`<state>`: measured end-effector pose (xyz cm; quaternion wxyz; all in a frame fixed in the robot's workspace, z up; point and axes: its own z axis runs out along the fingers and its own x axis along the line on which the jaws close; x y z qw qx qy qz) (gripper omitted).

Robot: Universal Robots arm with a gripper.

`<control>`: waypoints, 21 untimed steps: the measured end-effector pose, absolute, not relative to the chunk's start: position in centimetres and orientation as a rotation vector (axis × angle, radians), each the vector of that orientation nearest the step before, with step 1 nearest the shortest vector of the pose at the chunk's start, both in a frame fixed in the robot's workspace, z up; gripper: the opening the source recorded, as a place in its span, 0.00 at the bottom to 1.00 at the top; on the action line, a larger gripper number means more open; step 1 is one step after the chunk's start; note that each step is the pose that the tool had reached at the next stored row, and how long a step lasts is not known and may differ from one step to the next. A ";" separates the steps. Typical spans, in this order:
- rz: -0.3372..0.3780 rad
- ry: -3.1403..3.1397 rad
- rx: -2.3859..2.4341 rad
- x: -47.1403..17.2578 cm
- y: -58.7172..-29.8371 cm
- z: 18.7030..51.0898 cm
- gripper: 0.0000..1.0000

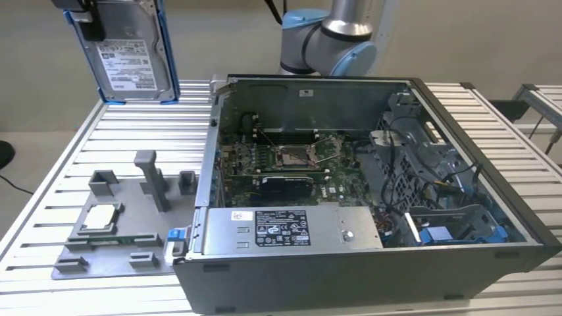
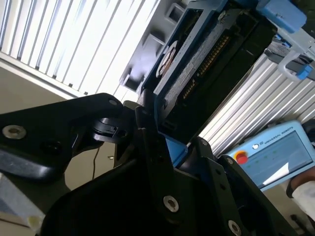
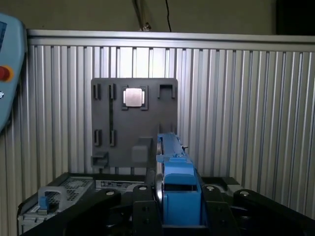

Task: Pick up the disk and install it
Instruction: 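Pick up the disk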

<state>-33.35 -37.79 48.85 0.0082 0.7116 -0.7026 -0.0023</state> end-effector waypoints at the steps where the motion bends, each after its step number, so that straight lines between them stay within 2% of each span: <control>1: -0.007 -2.196 2.224 -33.0 -37.8 48.9 0.00; 21: -0.007 -2.196 2.224 -26.2 -37.8 48.9 0.00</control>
